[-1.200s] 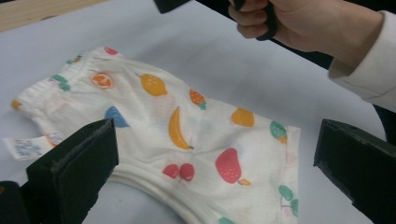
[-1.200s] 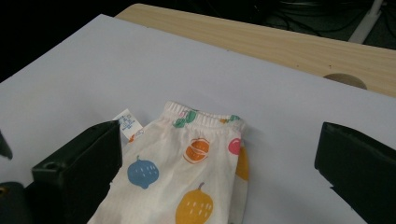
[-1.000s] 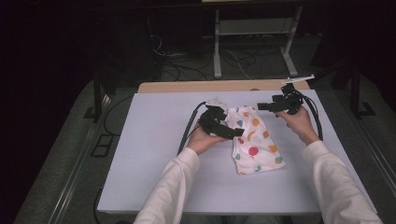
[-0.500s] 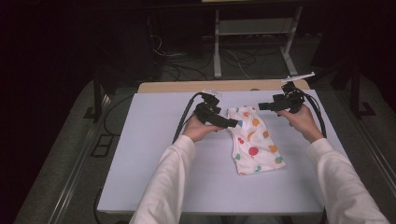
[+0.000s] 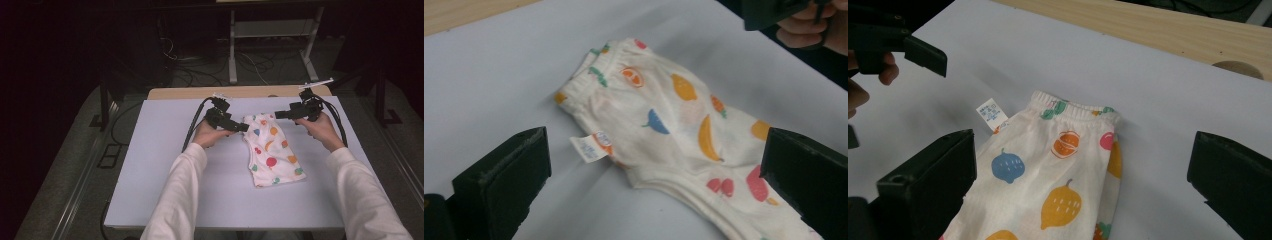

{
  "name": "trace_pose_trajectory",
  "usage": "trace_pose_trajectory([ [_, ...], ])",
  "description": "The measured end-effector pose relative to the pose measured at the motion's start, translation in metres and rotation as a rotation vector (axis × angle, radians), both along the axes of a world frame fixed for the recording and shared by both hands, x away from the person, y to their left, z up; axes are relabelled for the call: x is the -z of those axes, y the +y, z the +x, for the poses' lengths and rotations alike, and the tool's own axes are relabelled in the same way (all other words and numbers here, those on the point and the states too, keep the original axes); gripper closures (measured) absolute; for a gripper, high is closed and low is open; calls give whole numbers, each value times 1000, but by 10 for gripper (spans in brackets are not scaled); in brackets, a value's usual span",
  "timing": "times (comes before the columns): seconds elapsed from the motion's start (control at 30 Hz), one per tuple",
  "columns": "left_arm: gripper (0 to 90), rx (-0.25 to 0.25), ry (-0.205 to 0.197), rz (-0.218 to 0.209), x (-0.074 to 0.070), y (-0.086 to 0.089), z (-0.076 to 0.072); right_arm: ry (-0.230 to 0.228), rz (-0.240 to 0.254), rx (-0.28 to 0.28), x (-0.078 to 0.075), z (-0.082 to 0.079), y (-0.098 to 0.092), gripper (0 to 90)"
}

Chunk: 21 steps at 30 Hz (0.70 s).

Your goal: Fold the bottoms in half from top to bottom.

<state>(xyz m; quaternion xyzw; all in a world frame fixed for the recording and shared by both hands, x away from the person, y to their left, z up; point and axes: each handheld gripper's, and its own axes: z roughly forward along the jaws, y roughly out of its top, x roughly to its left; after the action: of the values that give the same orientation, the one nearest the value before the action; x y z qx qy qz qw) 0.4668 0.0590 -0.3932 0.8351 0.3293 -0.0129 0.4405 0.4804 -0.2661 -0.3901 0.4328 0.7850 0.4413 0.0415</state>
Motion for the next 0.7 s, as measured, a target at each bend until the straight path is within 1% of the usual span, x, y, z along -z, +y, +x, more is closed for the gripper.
trace_pose_trajectory([
  [0.07,0,-9,23,-31,3,5,4,0,-3,4,1,1,0,0],
  [0.1,0,-12,26,-38,5,7,5,4,0,7,2,1,1,0],
  [0.23,0,-34,24,-38,12,11,10,11,10,15,6,4,2,0],
  [0.3,0,-52,31,-53,16,12,13,17,6,21,8,5,3,0],
  [0.37,0,-65,34,-51,20,11,15,22,2,25,11,7,4,0],
  [0.47,0,-78,44,-64,25,8,18,31,4,34,15,10,6,0],
  [0.6,0,-87,57,-65,32,0,20,53,-18,45,23,13,8,0],
  [0.7,0,-78,85,-73,37,-3,20,80,-22,49,28,15,8,0],
])
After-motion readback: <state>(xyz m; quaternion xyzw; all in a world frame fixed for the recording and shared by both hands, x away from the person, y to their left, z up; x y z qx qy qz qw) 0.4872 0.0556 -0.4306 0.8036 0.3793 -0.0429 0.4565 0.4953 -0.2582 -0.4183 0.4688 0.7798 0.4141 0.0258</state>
